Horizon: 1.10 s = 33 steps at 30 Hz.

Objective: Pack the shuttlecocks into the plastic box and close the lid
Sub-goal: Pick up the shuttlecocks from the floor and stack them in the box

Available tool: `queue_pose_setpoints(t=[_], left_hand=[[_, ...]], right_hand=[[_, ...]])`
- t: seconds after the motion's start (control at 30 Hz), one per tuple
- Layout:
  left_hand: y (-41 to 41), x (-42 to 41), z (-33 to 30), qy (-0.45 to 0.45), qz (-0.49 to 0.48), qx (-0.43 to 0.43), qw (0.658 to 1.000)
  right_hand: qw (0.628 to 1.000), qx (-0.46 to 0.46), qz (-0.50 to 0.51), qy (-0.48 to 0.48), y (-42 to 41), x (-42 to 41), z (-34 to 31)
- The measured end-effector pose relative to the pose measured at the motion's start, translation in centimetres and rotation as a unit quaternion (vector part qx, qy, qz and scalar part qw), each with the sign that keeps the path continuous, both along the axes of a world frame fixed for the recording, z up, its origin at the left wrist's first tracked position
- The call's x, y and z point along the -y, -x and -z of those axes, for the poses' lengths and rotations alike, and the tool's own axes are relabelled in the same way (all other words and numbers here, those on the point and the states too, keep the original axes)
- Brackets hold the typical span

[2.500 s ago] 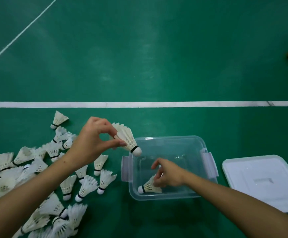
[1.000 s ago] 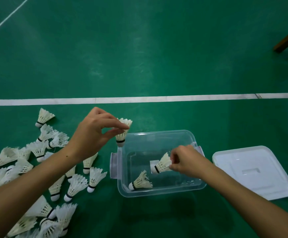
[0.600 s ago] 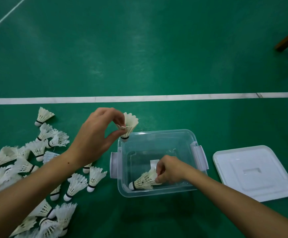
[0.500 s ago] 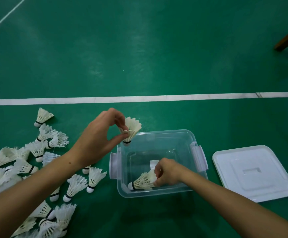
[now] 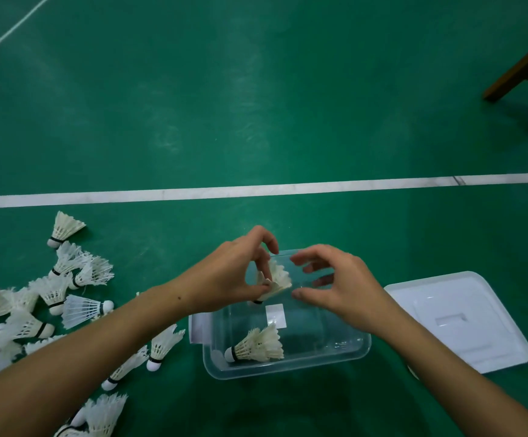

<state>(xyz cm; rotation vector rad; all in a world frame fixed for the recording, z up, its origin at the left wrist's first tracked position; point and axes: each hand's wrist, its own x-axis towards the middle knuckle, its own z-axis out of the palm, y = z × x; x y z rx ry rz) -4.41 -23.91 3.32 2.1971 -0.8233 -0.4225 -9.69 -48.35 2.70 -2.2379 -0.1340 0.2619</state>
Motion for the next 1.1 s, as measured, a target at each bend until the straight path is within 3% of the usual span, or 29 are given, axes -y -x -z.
queue_pose_setpoints(t=[0.13,0.33,0.6,0.73,0.9,1.1], left_hand=[[-0.4,1.6,0.5,0.011,0.014,-0.026,1.0],[0.3,2.0,2.5,0.015,0.004,-0.003,1.0],[1.9,2.4,6.3,-0.212,0.095,-0.122,0.965],[1.8,2.6,8.2,-0.259,0.08,-0.156,0.95],[1.5,3.2,8.4,-0.271,0.065,-0.184,0.943],[1.9,3.5,9.2,-0.261,0.069,-0.213,0.939]], right_hand=[[0.996,0.035,-0.056,0.052,0.0,-1.1,0.1],[0.986,0.029,-0.007,0.162,1.0,0.2,2.1],[0.953,-0.057,0.004,0.299,2.1,0.3,5.4],[0.953,-0.115,-0.02,0.281,1.5,-0.3,6.3],[0.96,-0.25,0.007,0.123,1.5,-1.2,7.6],[0.944,-0.326,0.001,0.053,0.8,-1.9,9.0]])
